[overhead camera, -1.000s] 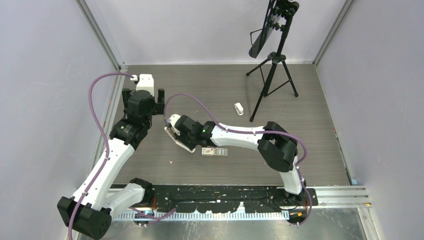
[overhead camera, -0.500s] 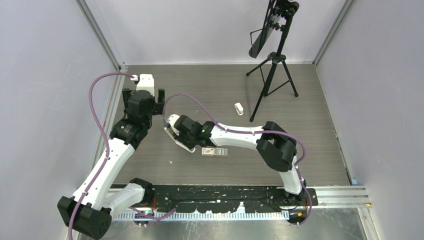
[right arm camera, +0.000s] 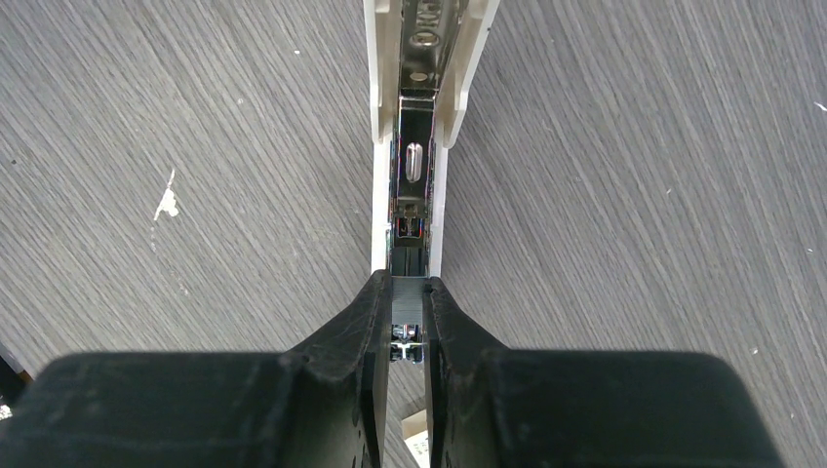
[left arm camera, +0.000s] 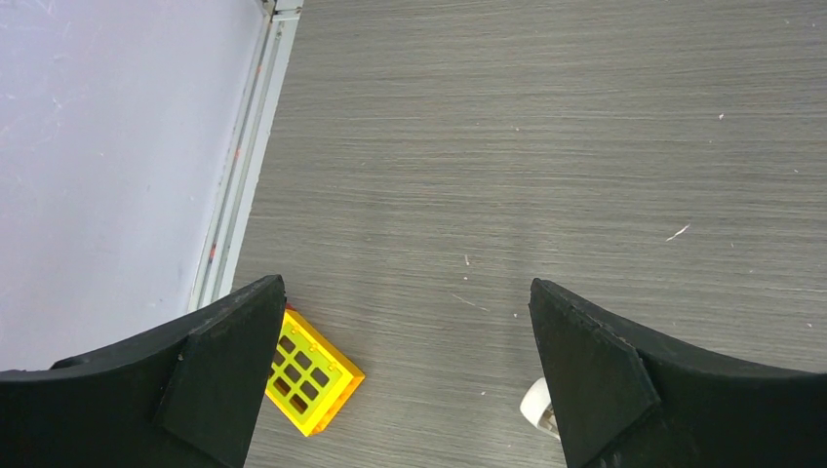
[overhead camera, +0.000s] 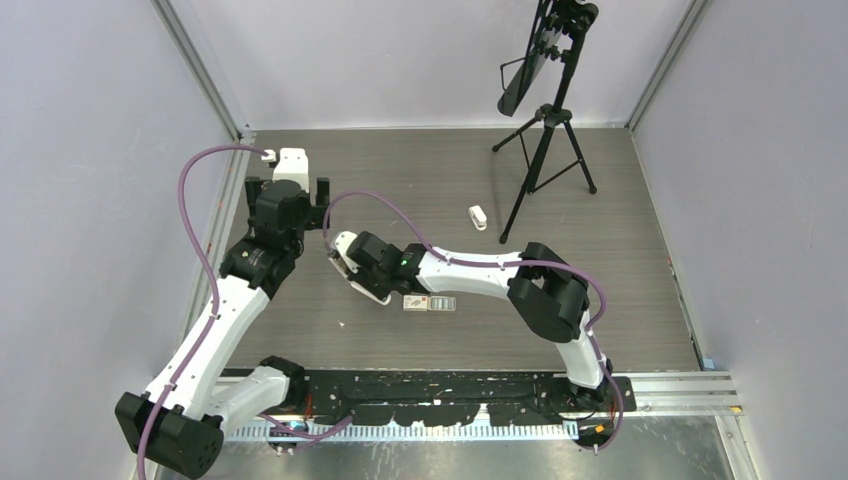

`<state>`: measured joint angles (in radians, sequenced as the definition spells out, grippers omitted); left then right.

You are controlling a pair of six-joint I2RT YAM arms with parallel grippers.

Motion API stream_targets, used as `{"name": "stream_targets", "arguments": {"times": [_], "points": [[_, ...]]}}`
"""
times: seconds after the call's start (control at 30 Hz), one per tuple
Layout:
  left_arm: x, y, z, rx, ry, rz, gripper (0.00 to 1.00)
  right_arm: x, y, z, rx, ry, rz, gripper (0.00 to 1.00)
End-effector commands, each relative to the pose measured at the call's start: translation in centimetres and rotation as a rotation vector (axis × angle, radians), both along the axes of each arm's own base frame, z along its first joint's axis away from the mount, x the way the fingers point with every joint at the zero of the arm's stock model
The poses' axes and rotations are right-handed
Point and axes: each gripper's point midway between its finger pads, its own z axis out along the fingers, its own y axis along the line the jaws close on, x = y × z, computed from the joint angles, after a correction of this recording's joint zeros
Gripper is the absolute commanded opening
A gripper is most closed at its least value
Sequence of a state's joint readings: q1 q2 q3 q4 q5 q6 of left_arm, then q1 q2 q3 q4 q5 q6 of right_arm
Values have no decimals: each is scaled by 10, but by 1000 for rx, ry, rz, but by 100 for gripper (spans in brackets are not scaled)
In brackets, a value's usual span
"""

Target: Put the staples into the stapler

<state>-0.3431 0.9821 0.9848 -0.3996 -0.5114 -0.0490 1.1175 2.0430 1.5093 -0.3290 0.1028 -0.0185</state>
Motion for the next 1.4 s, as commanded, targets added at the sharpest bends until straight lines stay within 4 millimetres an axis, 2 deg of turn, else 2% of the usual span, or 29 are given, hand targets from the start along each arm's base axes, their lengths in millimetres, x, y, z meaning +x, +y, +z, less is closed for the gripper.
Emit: {"name": "stream_targets", "arguments": {"times": [0.0, 0.57, 1.0, 1.17, 1.37], "points": [[6, -5, 11, -35, -53, -7, 98, 7, 15, 18, 49, -42, 13, 16], [6, -7, 9, -36, -48, -17, 98, 0, 7, 7, 0, -11, 35, 16], [7, -9, 9, -39, -46, -27, 98, -3, 2, 6, -25, 3, 44, 21], [7, -9, 8, -42, -45, -30, 97, -2, 4, 13, -9, -1, 35, 31], [7, -10, 8, -43, -44, -33, 97, 1, 10, 34, 49, -18, 12, 42]]}}
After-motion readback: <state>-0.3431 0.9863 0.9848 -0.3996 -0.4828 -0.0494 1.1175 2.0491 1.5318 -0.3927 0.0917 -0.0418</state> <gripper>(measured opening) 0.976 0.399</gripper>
